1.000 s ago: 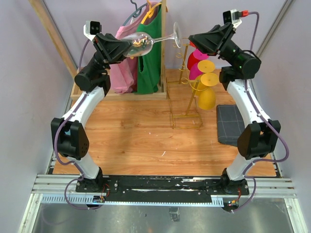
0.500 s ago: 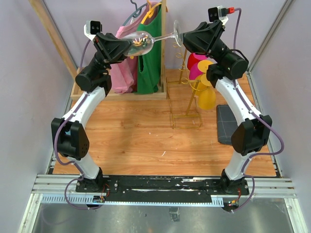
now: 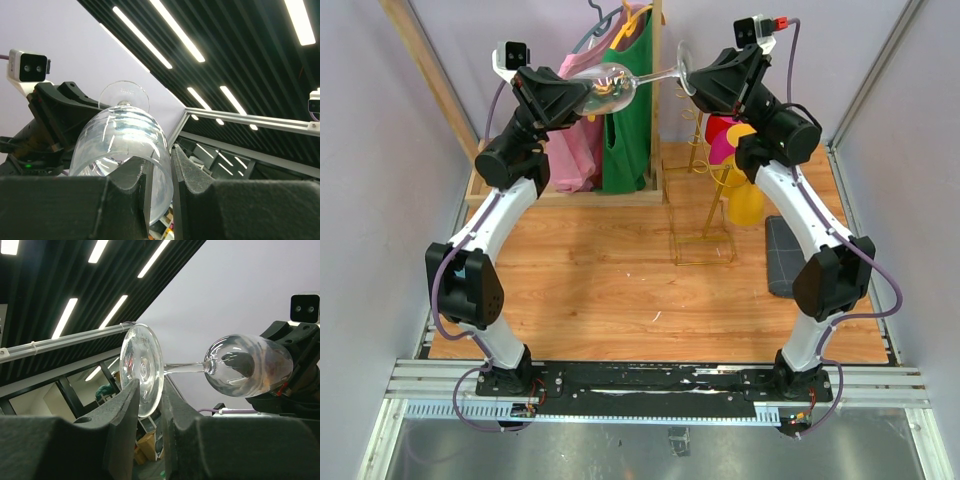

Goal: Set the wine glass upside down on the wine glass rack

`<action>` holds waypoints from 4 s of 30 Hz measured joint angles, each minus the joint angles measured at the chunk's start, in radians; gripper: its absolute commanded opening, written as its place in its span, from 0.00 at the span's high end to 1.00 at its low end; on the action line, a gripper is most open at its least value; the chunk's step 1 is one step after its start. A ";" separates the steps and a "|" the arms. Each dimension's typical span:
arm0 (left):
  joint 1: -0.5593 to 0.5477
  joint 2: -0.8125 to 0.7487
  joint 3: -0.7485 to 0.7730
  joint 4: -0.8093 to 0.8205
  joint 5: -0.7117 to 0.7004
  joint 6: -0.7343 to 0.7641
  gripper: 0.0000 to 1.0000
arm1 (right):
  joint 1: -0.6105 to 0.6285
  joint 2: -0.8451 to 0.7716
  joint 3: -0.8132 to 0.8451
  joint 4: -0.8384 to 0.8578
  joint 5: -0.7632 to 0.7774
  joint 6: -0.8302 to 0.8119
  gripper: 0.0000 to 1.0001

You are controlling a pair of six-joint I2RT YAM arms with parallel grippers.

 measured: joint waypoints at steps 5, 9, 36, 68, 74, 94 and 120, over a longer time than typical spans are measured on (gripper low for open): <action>0.000 0.003 0.000 0.000 -0.001 0.000 1.00 | 0.006 0.003 0.000 -0.001 0.006 0.035 0.99; 0.000 0.004 0.000 0.002 -0.003 0.000 0.90 | 0.013 0.003 0.000 -0.001 0.013 0.045 0.99; 0.188 -0.079 -0.221 0.000 0.088 0.000 0.48 | -0.023 -0.008 0.012 -0.021 -0.023 0.023 0.99; 0.170 -0.483 -0.319 -0.782 0.251 0.522 0.49 | -0.018 -0.347 -0.185 -1.037 -0.235 -0.718 0.99; 0.134 -0.492 -0.323 -0.954 0.239 0.629 0.49 | 0.020 -0.349 -0.182 -1.278 -0.223 -0.897 0.99; -0.051 -0.491 -0.245 -1.441 0.118 0.981 0.53 | 0.115 -0.301 -0.127 -1.612 -0.116 -1.175 0.99; -0.189 -0.473 -0.211 -1.633 -0.034 1.115 0.99 | 0.116 -0.260 -0.073 -1.682 -0.067 -1.236 0.99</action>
